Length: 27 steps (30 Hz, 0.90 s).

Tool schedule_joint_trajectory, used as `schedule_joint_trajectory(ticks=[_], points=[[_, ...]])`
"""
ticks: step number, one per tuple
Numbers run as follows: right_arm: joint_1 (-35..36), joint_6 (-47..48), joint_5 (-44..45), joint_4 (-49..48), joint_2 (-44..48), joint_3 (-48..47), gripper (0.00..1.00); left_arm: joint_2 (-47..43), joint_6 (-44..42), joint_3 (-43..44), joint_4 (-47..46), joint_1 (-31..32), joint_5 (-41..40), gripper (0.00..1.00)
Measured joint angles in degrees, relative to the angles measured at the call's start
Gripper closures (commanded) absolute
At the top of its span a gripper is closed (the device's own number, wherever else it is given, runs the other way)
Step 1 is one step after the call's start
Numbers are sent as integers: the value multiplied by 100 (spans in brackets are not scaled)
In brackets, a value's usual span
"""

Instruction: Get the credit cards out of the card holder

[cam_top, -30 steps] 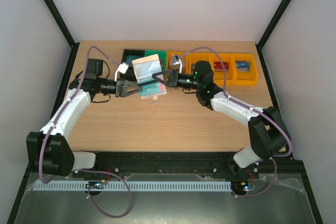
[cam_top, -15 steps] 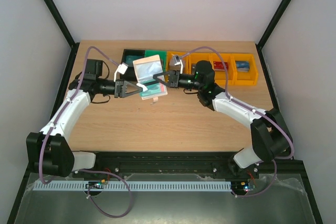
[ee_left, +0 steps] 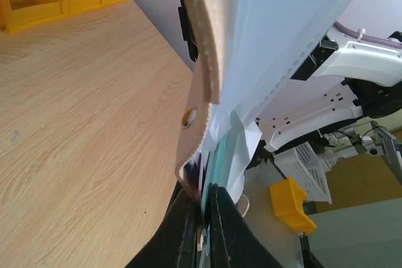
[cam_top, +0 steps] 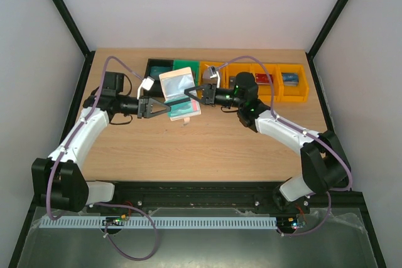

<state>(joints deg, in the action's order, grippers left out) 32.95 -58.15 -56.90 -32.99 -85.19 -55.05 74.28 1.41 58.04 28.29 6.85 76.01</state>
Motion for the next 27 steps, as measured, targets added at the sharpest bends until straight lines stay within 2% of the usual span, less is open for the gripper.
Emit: schedule_joint_trajectory(ticks=[4, 13, 14, 16, 18, 25, 27], points=[[0, -109, -15, -125, 0, 24, 98, 0, -98, 0, 66, 0, 9, 98], [-37, -129, -151, -181, 0, 46, 98, -31, -210, 0, 170, 0, 42, 98], [-37, -129, -164, -184, 0, 46, 98, -33, -214, 0, 179, 0, 44, 96], [-37, -125, -175, -184, 0, 46, 98, -35, -216, 0, 188, 0, 48, 86], [-37, -120, -188, -181, 0, 46, 98, -35, -146, -4, 157, 7, 35, 83], [-68, -101, -186, -164, 0, 48, 98, -39, 251, -190, -199, 24, -129, 84], [-70, -94, -186, -155, 0, 48, 98, -42, 304, -190, -243, 26, -138, 87]])
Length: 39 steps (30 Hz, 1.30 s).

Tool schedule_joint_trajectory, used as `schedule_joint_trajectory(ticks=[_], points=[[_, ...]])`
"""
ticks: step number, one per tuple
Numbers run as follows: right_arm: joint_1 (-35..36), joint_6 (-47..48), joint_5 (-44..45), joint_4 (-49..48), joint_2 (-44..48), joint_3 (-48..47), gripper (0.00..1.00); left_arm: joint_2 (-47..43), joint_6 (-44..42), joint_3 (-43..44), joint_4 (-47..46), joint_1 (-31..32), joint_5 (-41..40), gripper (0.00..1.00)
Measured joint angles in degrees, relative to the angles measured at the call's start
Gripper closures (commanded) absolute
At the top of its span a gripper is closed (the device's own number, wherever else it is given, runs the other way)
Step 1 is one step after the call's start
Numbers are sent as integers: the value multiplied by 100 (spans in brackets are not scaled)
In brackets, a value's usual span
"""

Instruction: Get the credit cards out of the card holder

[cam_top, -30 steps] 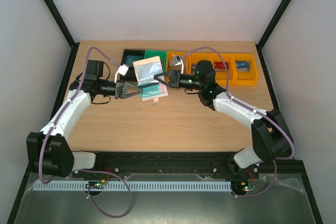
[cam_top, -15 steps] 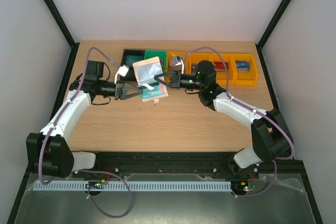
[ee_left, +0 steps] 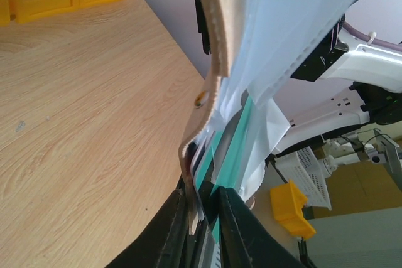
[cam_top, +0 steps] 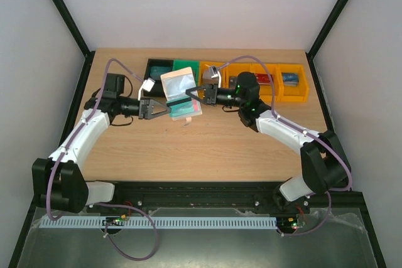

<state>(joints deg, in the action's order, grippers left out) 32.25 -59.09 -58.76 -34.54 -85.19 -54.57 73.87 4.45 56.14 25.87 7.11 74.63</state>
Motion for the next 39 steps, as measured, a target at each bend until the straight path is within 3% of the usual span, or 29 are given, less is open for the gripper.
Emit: schedule_joint_trajectory(ticks=[3, 20, 25, 32, 35, 39], points=[[0, 35, 11, 20, 0, -2, 98, 0, 42, 0, -7, -2, 0, 97], [-4, 407, 90, 393, 0, -57, 98, -9, 35, 2, 105, -37, 72, 98], [76, 612, 195, 643, 0, -214, 98, -9, 205, -4, 2, 11, 4, 82], [116, 651, 262, 748, 0, -229, 98, -9, 328, -11, -76, 37, -164, 82], [116, 664, 278, 754, 0, -229, 98, -9, 378, -11, -114, 37, -208, 73], [131, 726, 275, 863, -2, -229, 98, -9, 437, -11, -144, -11, -227, 71]])
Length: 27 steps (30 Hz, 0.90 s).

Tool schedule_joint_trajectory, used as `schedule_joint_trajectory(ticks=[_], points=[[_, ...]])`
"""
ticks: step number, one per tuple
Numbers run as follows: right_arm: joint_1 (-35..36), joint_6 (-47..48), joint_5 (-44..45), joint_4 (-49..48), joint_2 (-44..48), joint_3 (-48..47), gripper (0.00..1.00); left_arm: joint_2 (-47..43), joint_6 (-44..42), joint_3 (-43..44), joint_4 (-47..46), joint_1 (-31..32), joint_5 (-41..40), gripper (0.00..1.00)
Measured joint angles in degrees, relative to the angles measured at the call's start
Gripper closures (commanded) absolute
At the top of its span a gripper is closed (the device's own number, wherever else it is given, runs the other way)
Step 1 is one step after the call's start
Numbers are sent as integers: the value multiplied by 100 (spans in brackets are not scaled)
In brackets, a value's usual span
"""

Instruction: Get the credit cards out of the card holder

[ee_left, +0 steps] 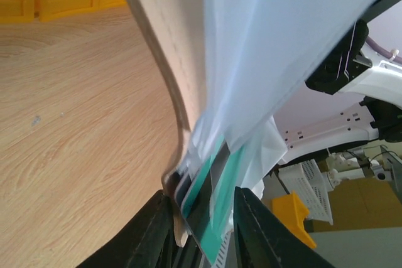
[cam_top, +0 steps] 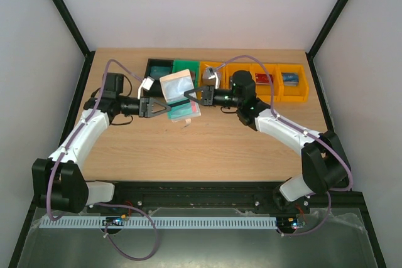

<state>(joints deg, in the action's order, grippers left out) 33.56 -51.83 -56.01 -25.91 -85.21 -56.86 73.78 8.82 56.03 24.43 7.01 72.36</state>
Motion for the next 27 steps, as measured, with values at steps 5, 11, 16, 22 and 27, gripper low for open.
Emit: schedule_joint_trajectory(ticks=[5, 11, 16, 22, 27], points=[[46, 39, -22, 122, -15, 0, 98, -13, 20, 2, -55, -94, -17, 75], [59, 66, -44, 140, -17, 0, 98, -42, 26, 2, -50, -120, -42, 85], [59, 59, -57, 136, -20, -9, 98, -42, 20, 0, -48, -120, -9, 84], [20, -59, -87, 105, -20, -11, 98, -55, 13, -20, -50, -118, 116, 86], [-7, -131, -114, 76, -20, -11, 98, -66, 9, -26, -50, -118, 140, 97]])
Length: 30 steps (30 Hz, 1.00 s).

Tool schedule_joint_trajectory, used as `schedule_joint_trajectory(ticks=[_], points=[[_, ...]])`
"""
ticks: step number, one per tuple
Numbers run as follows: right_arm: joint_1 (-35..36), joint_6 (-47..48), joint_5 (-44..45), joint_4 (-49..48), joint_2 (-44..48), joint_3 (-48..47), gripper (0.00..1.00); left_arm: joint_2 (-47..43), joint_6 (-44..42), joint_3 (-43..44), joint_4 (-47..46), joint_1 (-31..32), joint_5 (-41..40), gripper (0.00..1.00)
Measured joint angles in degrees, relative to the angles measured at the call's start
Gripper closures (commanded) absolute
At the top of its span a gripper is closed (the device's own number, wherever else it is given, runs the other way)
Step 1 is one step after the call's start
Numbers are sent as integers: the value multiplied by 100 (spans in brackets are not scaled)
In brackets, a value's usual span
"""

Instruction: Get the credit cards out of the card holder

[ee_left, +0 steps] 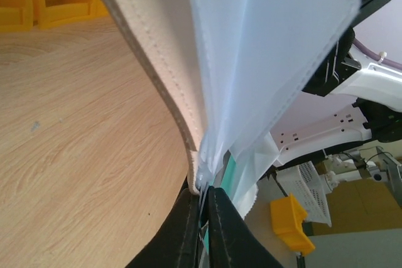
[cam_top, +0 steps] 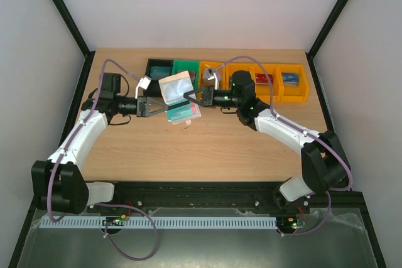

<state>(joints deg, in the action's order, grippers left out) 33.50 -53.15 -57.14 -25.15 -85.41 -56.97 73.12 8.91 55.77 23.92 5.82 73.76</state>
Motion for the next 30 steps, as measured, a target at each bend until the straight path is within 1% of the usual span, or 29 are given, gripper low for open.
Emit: schedule_joint_trajectory(ticks=[23, 27, 30], points=[[-216, -24, -260, 46, 212, 175, 98, 0, -79, -4, -109, 131, 190, 98], [-216, -46, -258, 7, 212, 210, 98, 0, -52, -4, -127, 170, 149, 87], [-243, -131, -205, -94, 212, 214, 98, 0, -7, -31, -151, 188, 109, 82]])
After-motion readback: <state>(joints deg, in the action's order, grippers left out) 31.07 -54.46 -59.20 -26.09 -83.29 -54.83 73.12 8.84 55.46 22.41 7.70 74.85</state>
